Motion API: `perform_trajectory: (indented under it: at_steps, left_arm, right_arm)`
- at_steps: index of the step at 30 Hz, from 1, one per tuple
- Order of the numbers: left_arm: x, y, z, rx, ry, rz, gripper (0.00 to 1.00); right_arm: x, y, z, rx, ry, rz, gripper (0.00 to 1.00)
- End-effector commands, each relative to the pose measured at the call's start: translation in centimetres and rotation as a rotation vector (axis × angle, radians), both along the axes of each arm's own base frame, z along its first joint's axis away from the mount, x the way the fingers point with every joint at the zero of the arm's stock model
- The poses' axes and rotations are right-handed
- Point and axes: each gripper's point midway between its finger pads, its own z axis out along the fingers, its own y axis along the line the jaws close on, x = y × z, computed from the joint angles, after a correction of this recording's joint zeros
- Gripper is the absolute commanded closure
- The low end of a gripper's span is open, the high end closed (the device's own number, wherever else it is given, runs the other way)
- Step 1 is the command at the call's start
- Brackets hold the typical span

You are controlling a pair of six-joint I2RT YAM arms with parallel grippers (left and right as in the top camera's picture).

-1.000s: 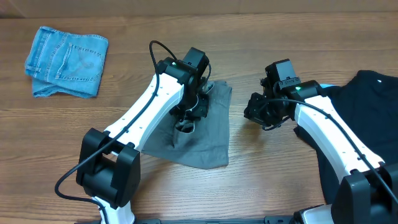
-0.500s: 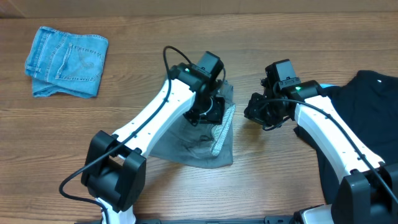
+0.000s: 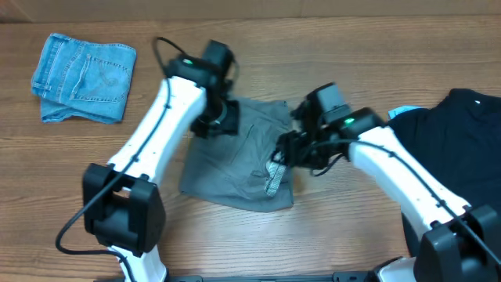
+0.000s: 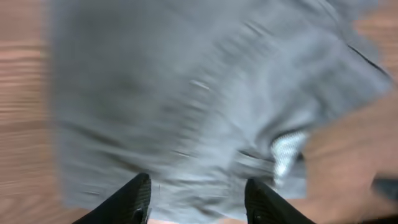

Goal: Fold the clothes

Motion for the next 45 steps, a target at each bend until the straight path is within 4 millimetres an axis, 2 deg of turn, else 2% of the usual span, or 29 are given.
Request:
perform_trajectory:
  at_steps: [1, 6, 7, 10, 13, 14, 18, 22, 27, 35, 38, 39, 42, 45]
  left_arm:
    - [1.0, 2.3, 0.6, 0.032, -0.037, -0.018, 0.47]
    - [1.4, 3.9, 0.6, 0.036, -0.033, -0.001, 0.44]
    - [1.4, 3.9, 0.6, 0.036, -0.032, -0.003, 0.44]
    - [1.4, 4.0, 0.6, 0.036, -0.032, -0.005, 0.44]
    - [1.4, 3.7, 0.5, 0.035, -0.039, -0.024, 0.43]
    - [1.4, 3.7, 0.5, 0.035, -0.041, -0.036, 0.42]
    - [1.2, 3.5, 0.1, 0.038, -0.038, -0.048, 0.4]
    - [1.2, 3.5, -0.5, 0.037, -0.036, -0.048, 0.39]
    - [1.3, 3.5, -1.0, 0.036, -0.04, -0.047, 0.38]
    - [1.8, 3.3, -1.6, 0.032, -0.066, -0.073, 0.37]
    - [1.7, 3.0, -2.0, 0.013, -0.069, -0.103, 0.36]
    - [1.7, 2.3, -2.3, -0.025, -0.075, -0.139, 0.36]
    - [1.3, 0.4, -2.5, -0.138, -0.089, -0.248, 0.37]
    - [1.0, -1.5, -2.2, -0.236, -0.116, -0.345, 0.37]
  right_arm:
    - [-1.4, 1.5, -1.0, -0.075, -0.003, 0.034, 0.36]
    - [-3.4, 2.7, -4.3, -0.163, 0.051, 0.094, 0.37]
    - [-3.9, 3.1, -4.8, -0.161, 0.074, 0.111, 0.42]
    - [-4.7, 4.1, -5.6, -0.146, 0.106, 0.141, 0.68]
    - [-4.3, 4.2, -5.3, -0.141, 0.095, 0.138, 0.93]
    - [-3.9, 3.8, -5.0, -0.151, 0.087, 0.126, 0.96]
    - [-2.6, 1.7, -3.0, -0.23, 0.038, 0.075, 0.96]
    - [-2.6, -0.4, -2.0, -0.314, 0.05, 0.029, 0.96]
    - [-3.4, -2.4, -2.8, -0.425, 0.103, -0.038, 0.96]
    - [-3.3, -8.8, -5.9, -0.718, 0.12, -0.301, 0.95]
    - [-3.2, -10.0, -7.3, -0.71, 0.147, -0.359, 0.84]
    - [-3.0, -10.5, -7.7, -0.699, 0.157, -0.385, 0.71]
    - [-2.2, -11.5, -7.4, -0.688, 0.165, -0.408, 0.67]
    - [-1.3, -12.3, -5.8, -0.654, 0.159, -0.394, 0.65]
